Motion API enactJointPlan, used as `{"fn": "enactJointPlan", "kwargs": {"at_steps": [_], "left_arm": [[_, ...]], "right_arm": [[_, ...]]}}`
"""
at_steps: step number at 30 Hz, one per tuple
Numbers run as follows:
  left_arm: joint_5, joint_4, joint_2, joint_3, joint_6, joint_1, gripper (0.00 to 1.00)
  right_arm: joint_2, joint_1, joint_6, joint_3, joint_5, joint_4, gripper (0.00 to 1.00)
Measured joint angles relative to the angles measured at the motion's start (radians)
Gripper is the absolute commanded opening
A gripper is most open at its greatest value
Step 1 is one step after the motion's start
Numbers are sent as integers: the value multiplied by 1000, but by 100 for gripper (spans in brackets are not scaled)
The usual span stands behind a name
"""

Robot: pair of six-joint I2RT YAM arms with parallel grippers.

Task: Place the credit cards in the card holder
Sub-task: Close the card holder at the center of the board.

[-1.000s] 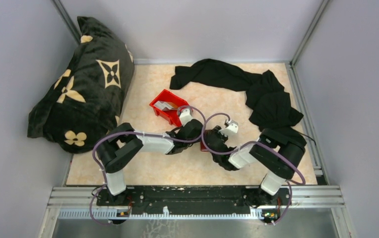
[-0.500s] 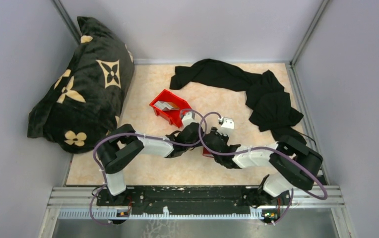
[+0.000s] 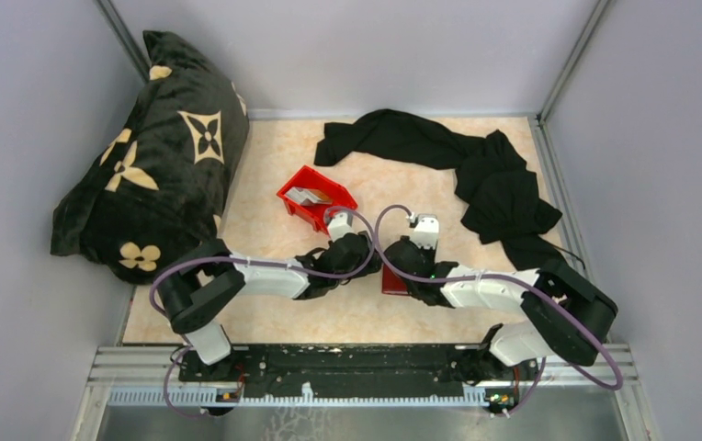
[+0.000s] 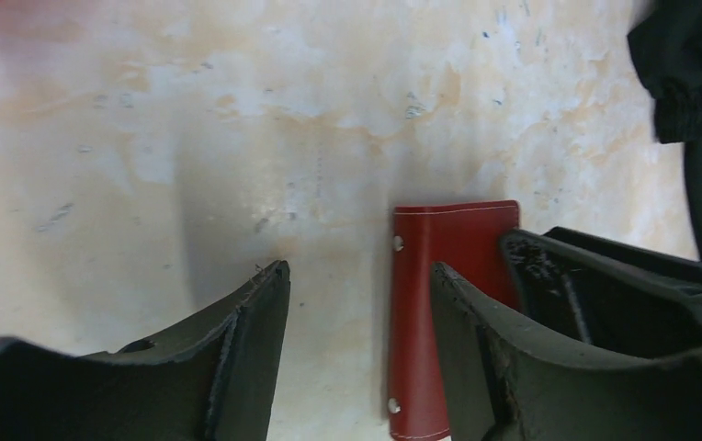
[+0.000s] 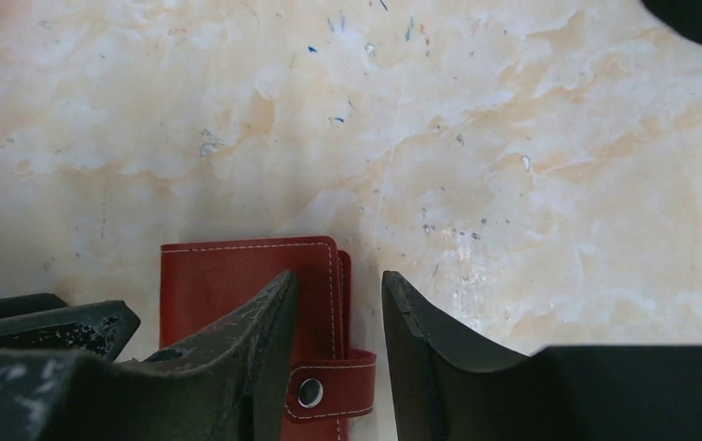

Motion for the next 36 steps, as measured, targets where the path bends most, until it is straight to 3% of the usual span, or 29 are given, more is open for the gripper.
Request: {"fn": "enactJointPlan", "kwargs": {"at_steps": [13,26,36], "left_arm": [[2,3,-134,-143,18,0,65],[120,134,-132,-206,38,0,59],[158,180,-96,-198,41,0,57]], "right_arm": [[-42,-2,-90,126,-32,-175,43],[-78,18,-82,146,-117,-346,43],[-77,33,-64,156,-136,-378,43]]}}
